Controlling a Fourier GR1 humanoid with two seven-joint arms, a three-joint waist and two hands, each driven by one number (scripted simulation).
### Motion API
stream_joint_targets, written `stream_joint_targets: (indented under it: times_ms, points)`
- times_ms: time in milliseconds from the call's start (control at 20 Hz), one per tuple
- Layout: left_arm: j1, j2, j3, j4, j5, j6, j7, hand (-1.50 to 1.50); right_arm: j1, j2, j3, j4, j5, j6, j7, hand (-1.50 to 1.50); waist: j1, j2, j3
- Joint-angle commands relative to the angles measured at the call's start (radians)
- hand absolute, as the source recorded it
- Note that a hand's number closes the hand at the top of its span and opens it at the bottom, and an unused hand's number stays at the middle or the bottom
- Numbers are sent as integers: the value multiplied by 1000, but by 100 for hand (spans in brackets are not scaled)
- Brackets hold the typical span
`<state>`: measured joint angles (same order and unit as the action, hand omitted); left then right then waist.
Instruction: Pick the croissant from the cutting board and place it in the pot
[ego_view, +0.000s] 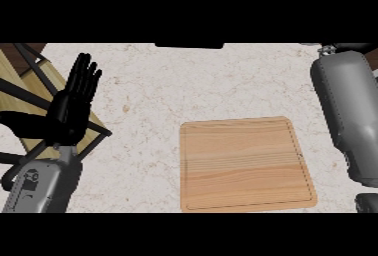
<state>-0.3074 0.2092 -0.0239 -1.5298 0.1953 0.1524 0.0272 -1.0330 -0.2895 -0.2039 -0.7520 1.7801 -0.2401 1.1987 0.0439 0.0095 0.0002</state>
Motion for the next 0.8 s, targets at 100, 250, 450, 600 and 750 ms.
stream_joint_targets:
  times_ms: [100, 250, 450, 600, 750]
  points:
    - [59, 9, 36, 17, -16, 21, -37, 0, 65, -7, -89, -44, -2, 15, 144, 150, -42, -10, -1]
    - [25, 48, 57, -20, -1, 13, 24, 0, 167, -12, -112, -135, 8, -36, 121, 150, -56, -15, 0]
    - [49, 61, 81, -44, 28, -3, 45, 0, 282, -13, -158, -242, -13, -55, 63, 150, -52, -14, 0]
    - [119, 74, 85, -65, 19, -27, -5, 0, 350, -28, -180, -396, -70, -2, -37, 150, -53, -17, -1]
    - [52, 67, 79, -20, -6, -7, 12, 0, 478, -44, -232, -400, -123, -92, -106, 150, -52, -11, 0]
